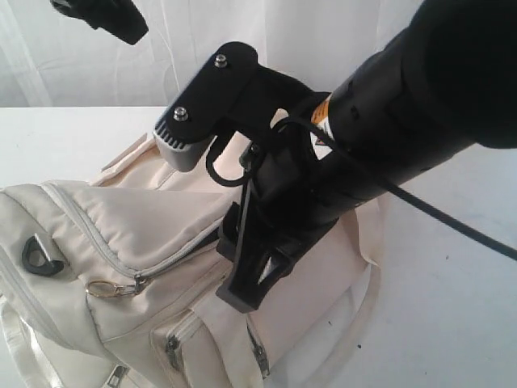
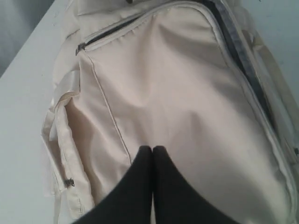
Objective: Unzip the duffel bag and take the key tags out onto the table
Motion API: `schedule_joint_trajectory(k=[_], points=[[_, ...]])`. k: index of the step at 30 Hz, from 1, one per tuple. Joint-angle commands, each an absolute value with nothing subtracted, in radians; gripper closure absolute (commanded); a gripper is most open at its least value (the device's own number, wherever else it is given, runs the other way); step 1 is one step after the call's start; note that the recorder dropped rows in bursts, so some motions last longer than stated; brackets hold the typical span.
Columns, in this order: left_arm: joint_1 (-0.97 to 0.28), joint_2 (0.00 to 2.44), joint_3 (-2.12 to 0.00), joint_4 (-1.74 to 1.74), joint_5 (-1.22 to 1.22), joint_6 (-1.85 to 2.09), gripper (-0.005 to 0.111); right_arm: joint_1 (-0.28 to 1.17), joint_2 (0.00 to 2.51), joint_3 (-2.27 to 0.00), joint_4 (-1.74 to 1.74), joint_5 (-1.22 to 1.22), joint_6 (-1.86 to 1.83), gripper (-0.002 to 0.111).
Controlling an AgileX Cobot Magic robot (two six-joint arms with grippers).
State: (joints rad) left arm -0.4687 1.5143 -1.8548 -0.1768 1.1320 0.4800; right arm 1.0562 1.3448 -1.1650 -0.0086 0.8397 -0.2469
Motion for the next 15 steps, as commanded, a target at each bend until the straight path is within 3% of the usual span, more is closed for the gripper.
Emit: schedule_joint_trajectory(k=[1,8,15], points=[[-0.470,1.416,-1.705,-0.229,1.221,0.470,0.107,1.056,1.336,-1.164,-0.019,0.839,-0.229,0.056],[-0.470,1.239,-1.274,-0.321,1.134,0.557,0.107,1.056,1.336,-1.164,-0.019,0.769,-0.288,0.056],[-0.470,1.194,-1.031,-0.365,1.061,0.658,0.107,1.056,1.348,-1.164,-0.019,0.657,-0.486,0.056]])
